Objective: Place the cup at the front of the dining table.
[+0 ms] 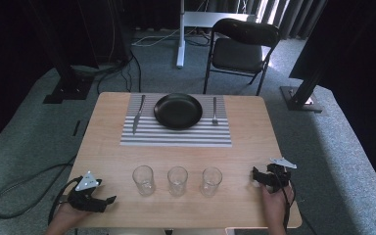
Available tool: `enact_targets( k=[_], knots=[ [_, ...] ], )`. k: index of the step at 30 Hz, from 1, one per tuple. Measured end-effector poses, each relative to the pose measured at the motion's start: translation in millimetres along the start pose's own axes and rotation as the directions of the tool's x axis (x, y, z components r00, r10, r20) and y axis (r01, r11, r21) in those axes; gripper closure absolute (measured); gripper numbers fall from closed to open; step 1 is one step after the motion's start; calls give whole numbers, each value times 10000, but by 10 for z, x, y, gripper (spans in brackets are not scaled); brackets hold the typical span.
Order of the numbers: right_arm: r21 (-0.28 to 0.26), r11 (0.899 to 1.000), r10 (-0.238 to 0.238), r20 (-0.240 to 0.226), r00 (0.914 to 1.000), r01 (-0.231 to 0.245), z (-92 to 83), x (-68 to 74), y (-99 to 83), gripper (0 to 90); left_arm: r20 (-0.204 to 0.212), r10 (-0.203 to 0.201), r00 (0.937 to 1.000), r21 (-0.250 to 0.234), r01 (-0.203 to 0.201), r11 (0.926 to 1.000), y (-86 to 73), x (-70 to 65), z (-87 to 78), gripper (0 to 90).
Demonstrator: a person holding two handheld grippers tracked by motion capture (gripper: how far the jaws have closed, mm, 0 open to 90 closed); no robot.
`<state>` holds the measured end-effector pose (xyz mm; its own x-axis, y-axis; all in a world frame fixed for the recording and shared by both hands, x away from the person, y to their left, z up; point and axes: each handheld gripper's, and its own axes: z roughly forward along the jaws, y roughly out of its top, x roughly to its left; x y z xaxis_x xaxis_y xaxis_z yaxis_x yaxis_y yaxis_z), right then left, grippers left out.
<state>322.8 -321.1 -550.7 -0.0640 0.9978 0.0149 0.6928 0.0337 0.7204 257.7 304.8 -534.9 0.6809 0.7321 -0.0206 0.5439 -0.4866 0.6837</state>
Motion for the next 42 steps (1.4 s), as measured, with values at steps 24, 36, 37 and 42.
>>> enact_targets(
  k=[24, 36, 37, 42],
  knots=[
    [2, 10000, -4, 1, 10000, 4, 0, 0, 0, 119, 1263, 713, 9894, -1046, -582, 9928, 325, -364, 157, 114],
    [2, 10000, 3, 1, 10000, -3, 0, 0, 0, 119, 1422, 791, 9867, -1492, -577, 9871, 460, -442, 210, 114],
    [0, 10000, 3, 2, 10000, -3, 0, 0, 0, 119, 1555, 802, 9846, -1573, -555, 9860, 478, -449, 214, 114],
    [0, 10000, 2, 1, 10000, -2, 0, 0, 0, 119, 1684, 804, 9824, -1708, -512, 9840, 541, -481, 238, 115]
  ],
)
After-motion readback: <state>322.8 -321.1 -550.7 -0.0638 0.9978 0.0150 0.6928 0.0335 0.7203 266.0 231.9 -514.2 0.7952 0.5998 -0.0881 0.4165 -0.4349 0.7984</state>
